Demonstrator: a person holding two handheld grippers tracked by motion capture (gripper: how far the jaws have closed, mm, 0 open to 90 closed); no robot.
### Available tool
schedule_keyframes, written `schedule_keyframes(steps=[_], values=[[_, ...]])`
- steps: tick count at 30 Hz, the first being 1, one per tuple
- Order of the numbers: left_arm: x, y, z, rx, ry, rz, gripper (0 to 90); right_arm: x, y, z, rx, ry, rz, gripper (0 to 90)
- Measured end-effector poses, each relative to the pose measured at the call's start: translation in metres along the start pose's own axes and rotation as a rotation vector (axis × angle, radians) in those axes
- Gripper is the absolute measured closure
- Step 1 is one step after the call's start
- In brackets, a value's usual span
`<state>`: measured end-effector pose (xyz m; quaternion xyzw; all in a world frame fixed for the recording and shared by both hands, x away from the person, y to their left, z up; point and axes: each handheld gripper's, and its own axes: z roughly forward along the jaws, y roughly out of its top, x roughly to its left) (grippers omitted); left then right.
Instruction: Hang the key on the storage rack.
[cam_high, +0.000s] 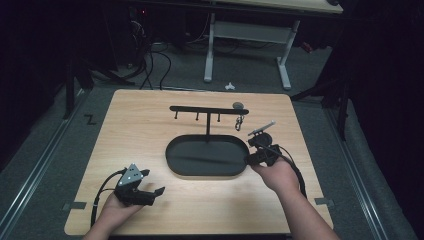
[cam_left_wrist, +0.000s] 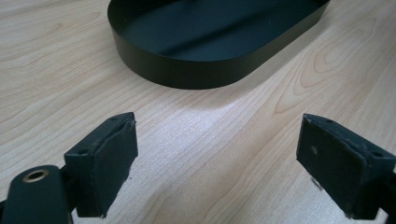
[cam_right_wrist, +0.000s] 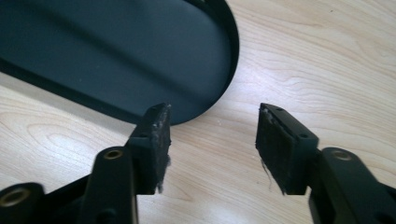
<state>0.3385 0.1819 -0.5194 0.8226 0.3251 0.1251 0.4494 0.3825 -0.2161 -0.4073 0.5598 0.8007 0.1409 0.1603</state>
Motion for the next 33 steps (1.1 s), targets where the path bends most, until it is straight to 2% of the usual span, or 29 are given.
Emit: schedule_keyframes(steps=[4,5,6,9,10,11,13,14,15,16,17,18,20,21,22,23,24,25,26,27,29,33], values=[[-0.001,0.000,0.001,0.006,0.006,0.004,13.1,0.007,-0.019,0.014,-0.030,0.003,-0.022,41.3],[-0.002,0.000,0.000,0.012,0.007,0.012,13.1,0.011,-0.028,0.019,-0.063,-0.012,-0.029,42.1],[-0.002,0.000,0.000,0.012,0.007,0.012,13.2,0.011,-0.028,0.019,-0.063,-0.012,-0.029,42.1],[-0.003,0.000,0.000,0.010,0.011,0.018,13.1,0.015,-0.044,0.027,-0.104,-0.008,-0.034,41.9],[-0.003,0.000,0.000,0.010,0.012,0.020,13.1,0.017,-0.053,0.032,-0.124,0.002,-0.029,41.5],[-0.004,0.000,0.000,0.008,0.013,0.021,13.1,0.017,-0.053,0.032,-0.124,0.002,-0.029,41.5],[-0.005,0.001,-0.001,0.006,0.014,0.030,12.8,0.019,-0.067,0.039,-0.166,0.015,-0.012,41.4],[-0.006,0.001,-0.001,0.002,0.018,0.033,12.5,0.021,-0.080,0.046,-0.199,0.003,-0.004,40.9],[-0.006,0.001,-0.001,0.000,0.020,0.036,12.5,0.021,-0.080,0.046,-0.199,0.003,-0.004,40.9],[-0.006,0.001,-0.002,0.000,0.023,0.037,12.2,0.024,-0.093,0.054,-0.227,-0.032,-0.007,39.8],[-0.006,0.001,-0.002,-0.002,0.026,0.038,11.9,0.025,-0.098,0.057,-0.242,-0.040,-0.003,39.8],[-0.005,0.000,-0.002,-0.004,0.035,0.039,11.7,0.026,-0.105,0.061,-0.261,-0.040,0.024,39.6],[-0.001,-0.002,-0.001,-0.001,0.052,0.021,11.0,0.029,-0.115,0.066,-0.304,-0.040,0.045,38.8],[-0.001,-0.002,-0.001,-0.001,0.052,0.021,10.7,0.029,-0.115,0.066,-0.304,-0.040,0.045,38.8],[0.001,-0.002,0.000,-0.003,0.059,0.004,10.4,0.033,-0.124,0.068,-0.351,-0.037,0.038,40.8],[0.003,-0.002,0.000,-0.009,0.073,-0.009,10.3,0.033,-0.124,0.066,-0.349,-0.010,0.015,39.2],[0.003,-0.002,0.000,-0.009,0.073,-0.009,10.3,0.034,-0.123,0.063,-0.369,-0.019,-0.015,39.0],[0.003,-0.001,-0.001,-0.010,0.081,-0.007,10.3,0.034,-0.123,0.063,-0.369,-0.019,-0.015,39.0],[0.002,-0.001,-0.002,-0.011,0.092,-0.004,10.3,0.032,-0.123,0.057,-0.416,-0.054,-0.055,39.4],[0.001,-0.001,-0.002,-0.009,0.101,-0.004,10.3,0.031,-0.124,0.057,-0.431,-0.054,-0.053,39.8],[0.002,-0.002,-0.004,-0.008,0.108,-0.007,10.3,0.025,-0.127,0.058,-0.435,-0.024,-0.016,39.5],[0.002,-0.003,-0.006,-0.015,0.110,-0.016,10.3,0.023,-0.131,0.061,-0.428,-0.020,-0.007,38.4]])
